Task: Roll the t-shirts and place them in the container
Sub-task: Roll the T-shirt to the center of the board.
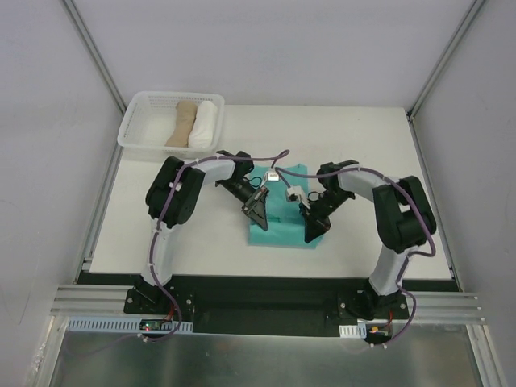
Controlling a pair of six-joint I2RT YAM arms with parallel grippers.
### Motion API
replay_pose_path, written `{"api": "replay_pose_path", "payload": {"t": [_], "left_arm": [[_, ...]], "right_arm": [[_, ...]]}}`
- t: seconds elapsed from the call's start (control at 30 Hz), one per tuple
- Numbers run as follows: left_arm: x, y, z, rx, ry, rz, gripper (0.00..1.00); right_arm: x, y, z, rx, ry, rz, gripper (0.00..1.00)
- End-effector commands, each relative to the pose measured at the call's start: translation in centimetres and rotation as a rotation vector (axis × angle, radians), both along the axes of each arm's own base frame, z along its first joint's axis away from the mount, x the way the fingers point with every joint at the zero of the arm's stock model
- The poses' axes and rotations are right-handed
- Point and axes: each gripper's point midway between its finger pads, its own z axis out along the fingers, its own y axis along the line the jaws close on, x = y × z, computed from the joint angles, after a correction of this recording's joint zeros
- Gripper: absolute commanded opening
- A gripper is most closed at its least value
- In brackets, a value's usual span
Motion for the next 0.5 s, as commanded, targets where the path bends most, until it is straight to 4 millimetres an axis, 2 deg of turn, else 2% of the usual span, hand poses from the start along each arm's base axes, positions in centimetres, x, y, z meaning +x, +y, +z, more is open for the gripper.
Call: {"api": "replay_pose_path", "payload": {"t": [0.0,0.17,0.3,0.37,0.47], "left_arm": [[1.3,0.6,0.1,0.013,0.103,0.048,0.00],[1.8,0.8,-1.5,0.056,0.128,0.053,0.00],[2.4,1.1,-2.5,0.083,0.110,0.053,0.00],[3.2,1.3,-2.5,0.088,0.088,0.065,0.01],[4.9,1.8,-2.2,0.115,-0.018,0.089,0.11]], "right_arm": [[-2.1,-0.9,2.1,0.006,0.293,-0.010,0.06],[-0.8,-0.6,2.0,-0.034,0.386,-0.011,0.06],[-0.3,-0.9,0.5,-0.108,0.465,-0.028,0.06],[-0.1,-0.8,0.5,-0.137,0.507,-0.050,0.06],[0.6,-0.6,0.0,-0.188,0.553,-0.090,0.05]]}}
